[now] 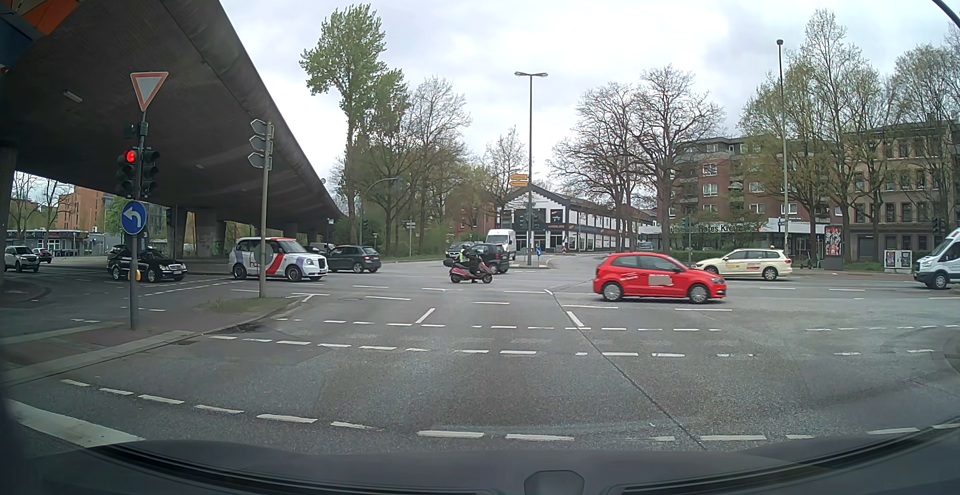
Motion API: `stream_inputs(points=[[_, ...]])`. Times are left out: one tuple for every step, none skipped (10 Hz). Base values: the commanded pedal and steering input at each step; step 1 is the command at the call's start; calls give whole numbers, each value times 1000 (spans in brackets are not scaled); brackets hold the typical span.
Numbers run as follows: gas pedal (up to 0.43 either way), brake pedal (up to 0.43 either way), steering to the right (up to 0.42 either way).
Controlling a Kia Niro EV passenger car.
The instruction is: Follow the waypoints while adhering to traffic rules and regulations
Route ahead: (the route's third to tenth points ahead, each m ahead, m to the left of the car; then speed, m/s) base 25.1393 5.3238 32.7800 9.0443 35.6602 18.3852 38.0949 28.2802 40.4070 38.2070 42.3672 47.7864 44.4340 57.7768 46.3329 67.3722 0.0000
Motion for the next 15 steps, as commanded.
stream_inputs(points=[[0,268,-11],[0,274,-11],[0,274,-11],[0,268,-11],[0,274,-11],[0,268,-11],[0,274,-11],[0,274,-11],[0,274,-11],[0,274,-11],[0,274,-11],[0,274,-11],[0,268,-11],[0,274,-11],[0,274,-11]])
